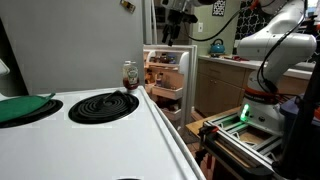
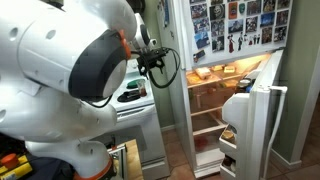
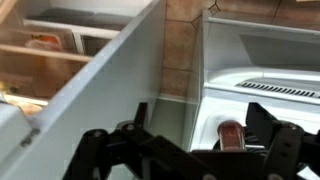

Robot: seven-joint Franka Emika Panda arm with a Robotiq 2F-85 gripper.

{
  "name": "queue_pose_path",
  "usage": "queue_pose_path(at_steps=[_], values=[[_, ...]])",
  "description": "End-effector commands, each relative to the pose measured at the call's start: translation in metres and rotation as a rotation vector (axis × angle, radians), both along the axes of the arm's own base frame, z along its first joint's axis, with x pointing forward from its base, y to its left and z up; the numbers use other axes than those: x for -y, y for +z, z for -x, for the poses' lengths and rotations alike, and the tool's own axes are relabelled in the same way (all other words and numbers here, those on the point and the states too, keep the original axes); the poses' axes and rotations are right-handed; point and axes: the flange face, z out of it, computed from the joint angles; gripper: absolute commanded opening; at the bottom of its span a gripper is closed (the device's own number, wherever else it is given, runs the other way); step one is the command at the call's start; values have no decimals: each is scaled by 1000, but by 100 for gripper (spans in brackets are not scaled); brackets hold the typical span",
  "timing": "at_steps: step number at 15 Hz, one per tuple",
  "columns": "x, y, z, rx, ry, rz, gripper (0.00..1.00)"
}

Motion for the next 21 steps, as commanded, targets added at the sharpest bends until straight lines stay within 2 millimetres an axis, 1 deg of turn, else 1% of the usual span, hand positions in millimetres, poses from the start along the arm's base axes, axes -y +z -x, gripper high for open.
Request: queue_pose_path(at_steps=[1,2,3,4,5,6,8,9,10,11,12,16,17,20,21], values=[[58,21,-6,11,-206,44,100],[70,24,-9,30,-257,73,100],[49,21,-10,1,-167,46,100],[61,24,-13,8,-203,54,100],[69,27,-15,11,-223,50,100],[72,28,-15,13,-231,48,100],[71,28,-15,13,-235,49,100],[80,28,-30,47,-325,58,100],[87,29,-40,69,-392,65,100],[103,30,-58,71,-450,60,100],[112,31,-69,84,-500,58,100],[176,38,-124,80,-715,28,100],[196,43,-139,72,-769,17,100],[237,54,-174,57,-922,-31,100],[248,57,-184,59,-976,-45,100]])
